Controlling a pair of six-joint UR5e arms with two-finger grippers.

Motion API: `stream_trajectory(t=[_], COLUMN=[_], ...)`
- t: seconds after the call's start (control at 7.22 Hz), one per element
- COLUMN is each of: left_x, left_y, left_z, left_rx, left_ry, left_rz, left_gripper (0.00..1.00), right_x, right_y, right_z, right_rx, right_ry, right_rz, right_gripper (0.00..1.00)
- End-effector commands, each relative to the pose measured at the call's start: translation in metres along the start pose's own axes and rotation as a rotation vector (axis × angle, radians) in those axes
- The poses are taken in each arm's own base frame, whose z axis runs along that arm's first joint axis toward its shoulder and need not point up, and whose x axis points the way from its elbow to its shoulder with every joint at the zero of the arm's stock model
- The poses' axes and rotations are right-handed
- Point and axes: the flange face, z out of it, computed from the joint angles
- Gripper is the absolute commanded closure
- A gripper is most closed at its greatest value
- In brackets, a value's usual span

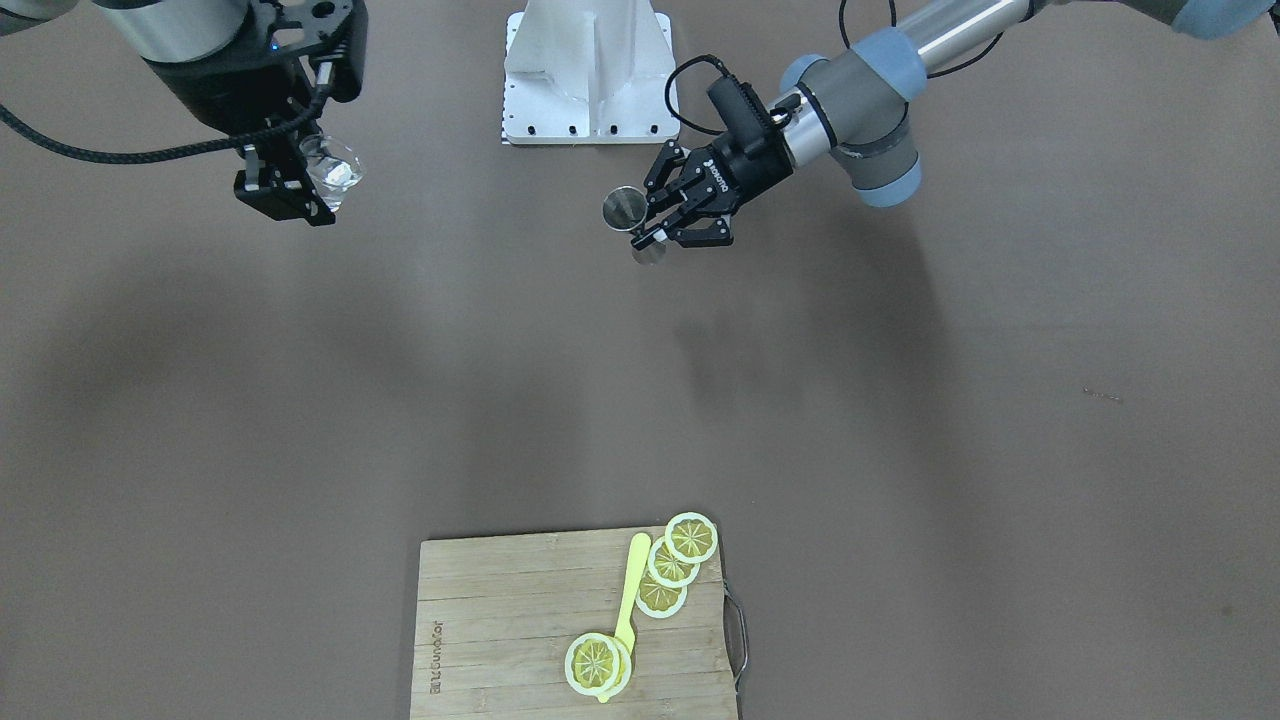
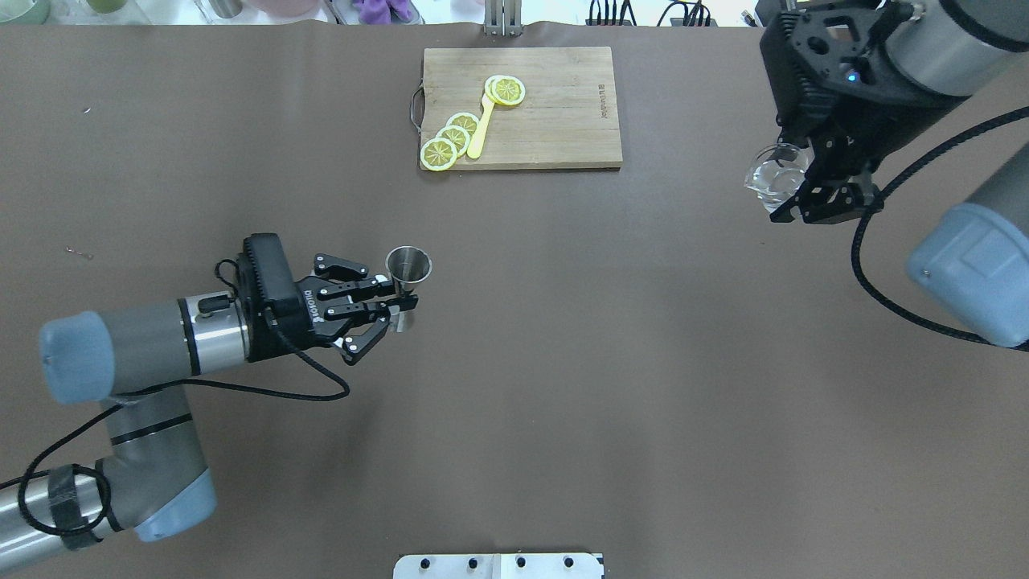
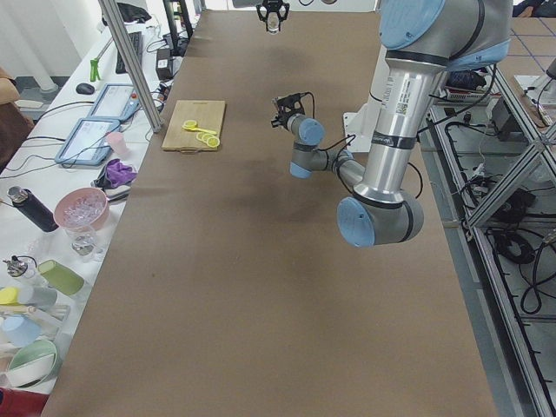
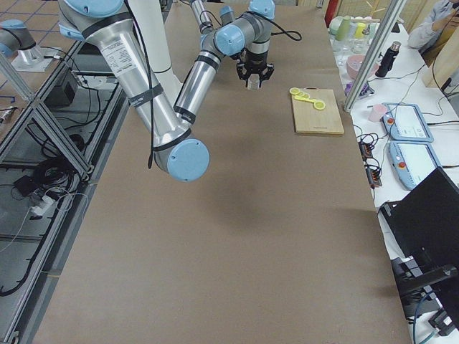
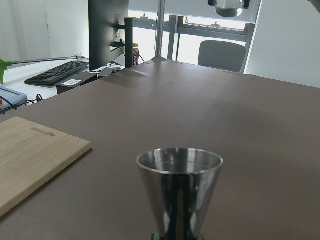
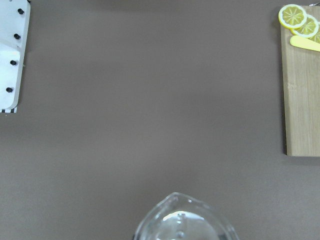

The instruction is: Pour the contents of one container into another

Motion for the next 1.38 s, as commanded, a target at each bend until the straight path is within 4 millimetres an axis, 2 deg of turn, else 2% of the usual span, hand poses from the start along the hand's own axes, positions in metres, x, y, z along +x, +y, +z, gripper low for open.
stream_trajectory(t=[0.0,0.14,0.42,0.55,0.83,0.97,1.11,1.25], left_x=[-0.021,-0.031,-0.037,-0.041,-0.012,-0.018,-0.027,-0.032], left_y=[0.017,0.026,0.043,0.054,0.075,0.084,0.091,0.091], left_z=[-0.066,-0.09,-0.112,-0.118,-0.11,-0.124,-0.138,-0.142], left_rx=[-0.017,0.02,0.026,0.031,0.077,0.059,0.045,0.073], left_ry=[-0.045,-0.097,-0.156,-0.201,-0.282,-0.32,-0.358,-0.424], left_rz=[0.013,0.016,0.015,0.019,-0.024,-0.019,-0.012,-0.044], left_gripper=[1.0,1.0,1.0,1.0,1.0,1.0,1.0,1.0], right_x=[-0.001,-0.004,-0.01,-0.014,-0.02,-0.024,-0.019,-0.011], right_y=[0.038,0.056,0.095,0.117,0.162,0.188,0.209,0.226], right_z=[-0.016,-0.015,-0.013,-0.011,-0.004,0.004,0.005,0.007], right_rx=[0.056,0.073,0.11,0.135,0.177,0.207,0.244,0.273], right_ry=[0.031,0.031,0.029,0.025,0.034,0.033,0.028,0.019], right_rz=[0.007,0.008,-0.004,-0.009,-0.005,-0.003,0.011,0.028], right_gripper=[1.0,1.0,1.0,1.0,1.0,1.0,1.0,1.0])
